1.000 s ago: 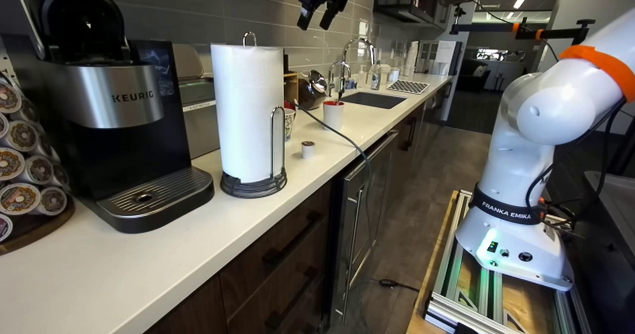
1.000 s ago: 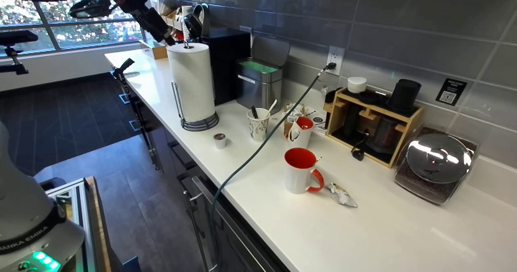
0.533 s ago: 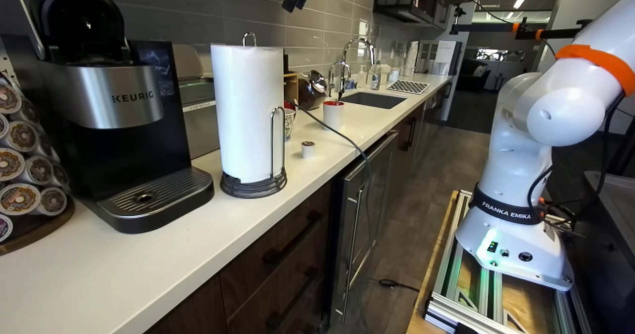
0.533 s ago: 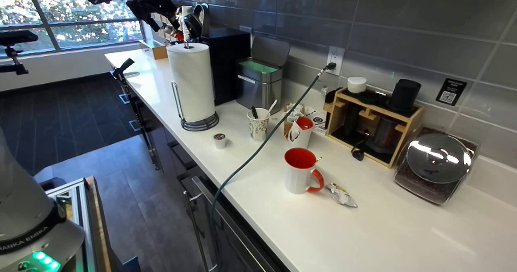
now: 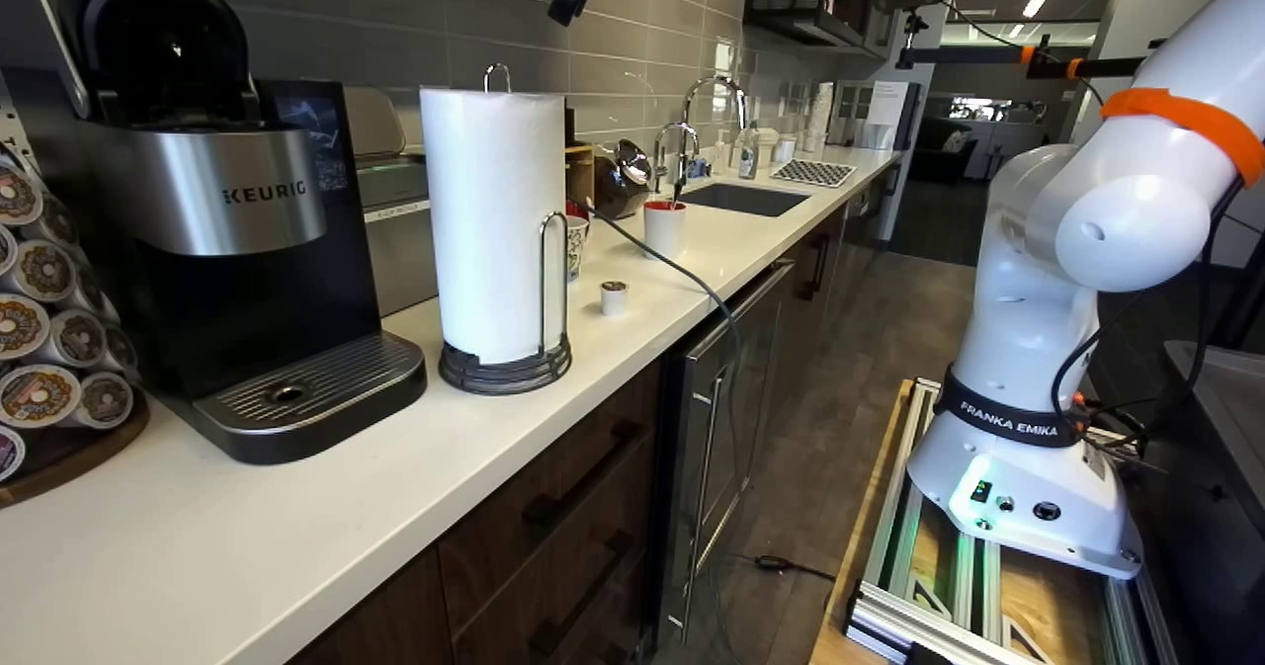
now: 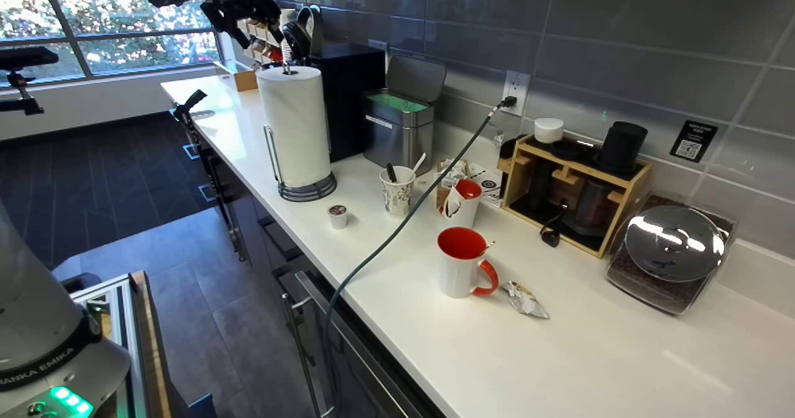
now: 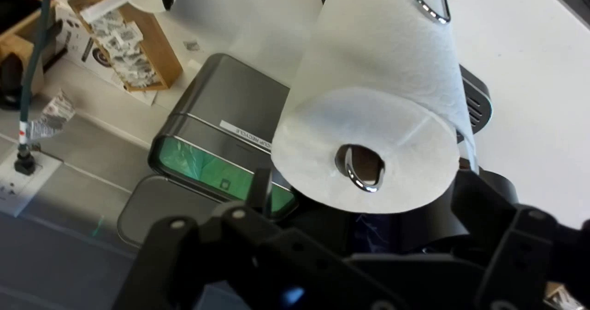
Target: Move the paper towel roll to the left
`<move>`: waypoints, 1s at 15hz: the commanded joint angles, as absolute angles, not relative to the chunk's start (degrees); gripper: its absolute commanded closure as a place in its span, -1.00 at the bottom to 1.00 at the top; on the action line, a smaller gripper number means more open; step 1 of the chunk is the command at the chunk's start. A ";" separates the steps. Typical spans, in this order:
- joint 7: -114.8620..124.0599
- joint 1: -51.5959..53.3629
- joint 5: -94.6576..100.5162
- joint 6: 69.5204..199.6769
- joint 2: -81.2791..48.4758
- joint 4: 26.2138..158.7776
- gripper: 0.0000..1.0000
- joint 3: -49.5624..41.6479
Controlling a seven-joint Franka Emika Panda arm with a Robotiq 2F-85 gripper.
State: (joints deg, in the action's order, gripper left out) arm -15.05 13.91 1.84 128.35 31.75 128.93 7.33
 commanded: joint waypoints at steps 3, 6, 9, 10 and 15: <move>-36.12 20.83 -3.33 127.74 31.00 127.12 -1.00 -0.96; -48.49 23.63 -8.35 127.26 29.50 125.91 -1.00 -5.44; -58.52 25.24 -13.23 126.79 25.48 123.88 -1.00 -6.41; -61.48 25.52 -14.49 126.67 23.95 123.09 -1.00 -6.07; -72.86 24.70 -18.19 121.96 18.71 119.39 -1.00 -3.92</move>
State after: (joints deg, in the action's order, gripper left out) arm -65.62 25.61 -15.32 127.04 22.64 123.56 -4.75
